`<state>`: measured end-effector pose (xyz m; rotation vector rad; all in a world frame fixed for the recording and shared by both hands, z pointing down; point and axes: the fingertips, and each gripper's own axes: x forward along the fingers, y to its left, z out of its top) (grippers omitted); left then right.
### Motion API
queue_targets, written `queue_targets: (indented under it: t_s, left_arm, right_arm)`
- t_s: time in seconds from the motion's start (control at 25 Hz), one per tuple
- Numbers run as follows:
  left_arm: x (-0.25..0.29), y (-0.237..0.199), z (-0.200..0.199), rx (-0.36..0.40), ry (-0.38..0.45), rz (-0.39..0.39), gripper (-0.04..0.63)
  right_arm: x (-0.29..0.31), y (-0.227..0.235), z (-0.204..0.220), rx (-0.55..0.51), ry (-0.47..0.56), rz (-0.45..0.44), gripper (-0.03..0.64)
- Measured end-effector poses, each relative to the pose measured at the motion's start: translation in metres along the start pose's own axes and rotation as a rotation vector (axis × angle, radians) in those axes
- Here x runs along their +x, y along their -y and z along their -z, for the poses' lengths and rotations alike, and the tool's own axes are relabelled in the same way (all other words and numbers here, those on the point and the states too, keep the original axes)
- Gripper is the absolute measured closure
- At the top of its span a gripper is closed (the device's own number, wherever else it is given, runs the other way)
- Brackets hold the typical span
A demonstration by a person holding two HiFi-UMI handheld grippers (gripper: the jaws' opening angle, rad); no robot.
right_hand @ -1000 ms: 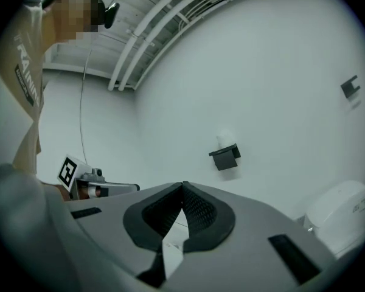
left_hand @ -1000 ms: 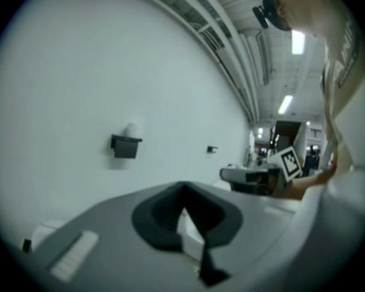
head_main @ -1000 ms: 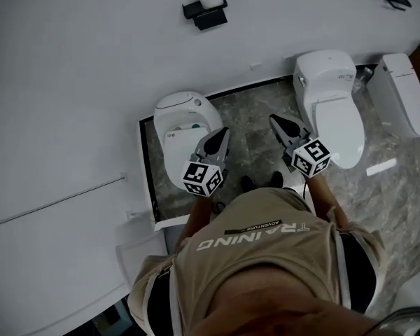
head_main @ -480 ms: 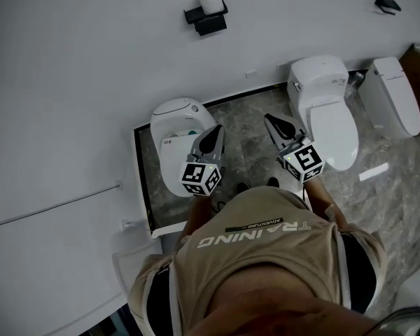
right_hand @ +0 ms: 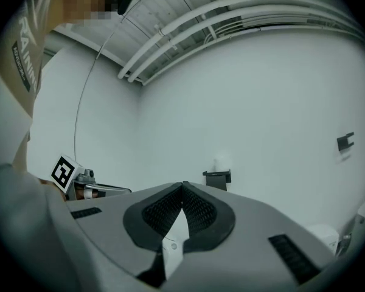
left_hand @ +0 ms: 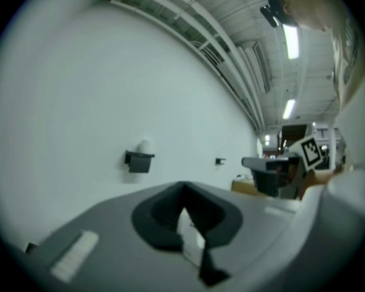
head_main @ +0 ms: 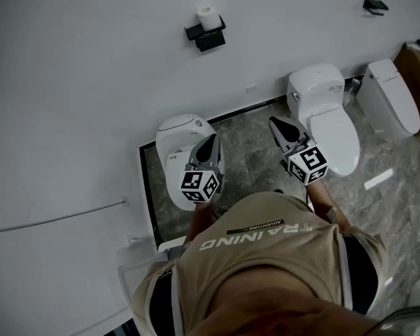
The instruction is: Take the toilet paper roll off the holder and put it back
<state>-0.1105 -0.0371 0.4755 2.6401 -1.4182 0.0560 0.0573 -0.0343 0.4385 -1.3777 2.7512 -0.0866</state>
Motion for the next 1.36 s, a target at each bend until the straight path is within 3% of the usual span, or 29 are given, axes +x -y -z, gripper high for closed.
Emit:
queue_targets:
  t_s: [0.32, 0.84, 1.16, 1.36]
  left_arm:
    - [-0.012, 0.010, 0.014, -0.037, -0.014, -0.003, 0.595]
    - [-0.004, 0.013, 0.017, -0.023, -0.010, 0.030, 0.595]
    - [-0.015, 0.002, 0.037, -0.043, -0.071, 0.012, 0.595]
    - [-0.030, -0.024, 0.023, 0.021, -0.112, 0.013, 0.597]
  right_arm:
    - [0.000, -0.011, 0.000, -0.049, -0.031, -0.013, 0.603]
    - [0.004, -0.025, 0.014, -0.088, -0.047, -0.058, 0.603]
    - [0.021, -0.044, 0.044, -0.039, -0.115, -0.107, 0.603]
    - [0.049, -0.073, 0.046, 0.007, -0.078, -0.133, 0.603]
